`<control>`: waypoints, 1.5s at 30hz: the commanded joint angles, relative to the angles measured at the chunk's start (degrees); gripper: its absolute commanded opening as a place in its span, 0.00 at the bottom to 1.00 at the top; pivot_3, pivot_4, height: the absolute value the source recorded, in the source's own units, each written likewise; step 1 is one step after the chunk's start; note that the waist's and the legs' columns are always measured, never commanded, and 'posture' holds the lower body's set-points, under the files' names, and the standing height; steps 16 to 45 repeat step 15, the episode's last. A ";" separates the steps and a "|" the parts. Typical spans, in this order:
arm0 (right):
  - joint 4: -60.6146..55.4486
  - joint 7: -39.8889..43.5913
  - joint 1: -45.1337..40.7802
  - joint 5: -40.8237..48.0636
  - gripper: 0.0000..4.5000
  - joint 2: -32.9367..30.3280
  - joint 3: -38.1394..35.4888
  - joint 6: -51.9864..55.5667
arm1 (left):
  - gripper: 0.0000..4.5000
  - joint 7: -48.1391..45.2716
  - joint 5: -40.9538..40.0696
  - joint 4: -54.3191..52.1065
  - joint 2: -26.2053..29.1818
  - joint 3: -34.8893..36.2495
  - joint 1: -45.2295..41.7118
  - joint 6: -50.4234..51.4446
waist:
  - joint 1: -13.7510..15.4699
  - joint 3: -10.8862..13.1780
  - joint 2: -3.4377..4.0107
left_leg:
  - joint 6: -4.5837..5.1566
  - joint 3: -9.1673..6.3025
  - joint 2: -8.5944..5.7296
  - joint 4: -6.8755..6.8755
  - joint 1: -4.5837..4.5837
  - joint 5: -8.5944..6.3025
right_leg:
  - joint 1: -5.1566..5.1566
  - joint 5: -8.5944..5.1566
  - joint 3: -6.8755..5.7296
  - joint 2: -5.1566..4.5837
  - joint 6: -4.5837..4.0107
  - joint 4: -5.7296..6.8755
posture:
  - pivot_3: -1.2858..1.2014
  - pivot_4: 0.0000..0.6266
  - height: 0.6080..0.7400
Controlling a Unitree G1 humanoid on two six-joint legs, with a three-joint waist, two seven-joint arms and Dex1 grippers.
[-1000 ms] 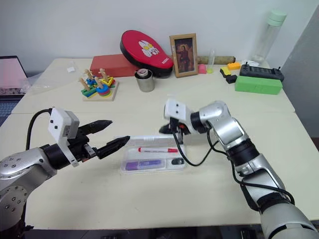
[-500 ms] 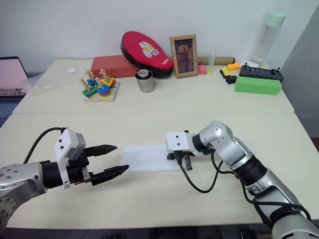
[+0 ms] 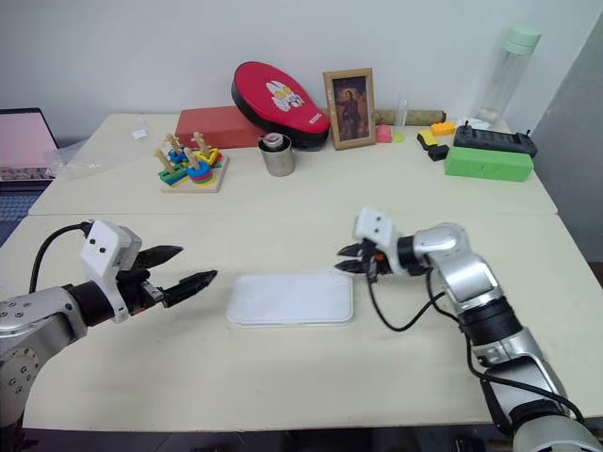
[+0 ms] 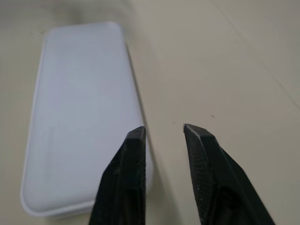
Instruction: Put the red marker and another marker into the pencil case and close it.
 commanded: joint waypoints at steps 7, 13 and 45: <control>1.12 -1.65 0.54 3.04 0.88 -6.30 -6.96 2.48 | 1.00 -3.69 5.90 13.16 3.36 2.29 -4.72 -6.80 | -0.41 0.01 0.02 | 0.00 0.10 0.02 -0.09 -0.04 0.00 | -0.16 -0.02 0.08 0.00 -0.03 0.01 | 0.52 0.24 1.00; -1.15 -2.93 2.52 4.23 1.00 -6.94 -7.95 4.53 | 1.00 -4.89 6.15 14.81 3.63 3.09 -5.44 -7.35 | -0.47 0.01 0.02 | 0.00 0.11 0.02 -0.08 -0.32 0.00 | -0.44 -0.02 0.10 0.00 -0.03 0.04 | 0.52 0.24 1.00; -1.56 -2.98 2.75 4.77 1.00 -7.49 -8.15 5.04 | 1.00 -4.90 6.65 14.22 3.64 2.82 -5.01 -7.16 | -0.46 0.01 0.02 | 0.00 0.11 0.02 -0.08 -0.36 0.00 | -0.45 -0.02 0.09 0.00 -0.03 0.02 | 0.52 0.24 1.00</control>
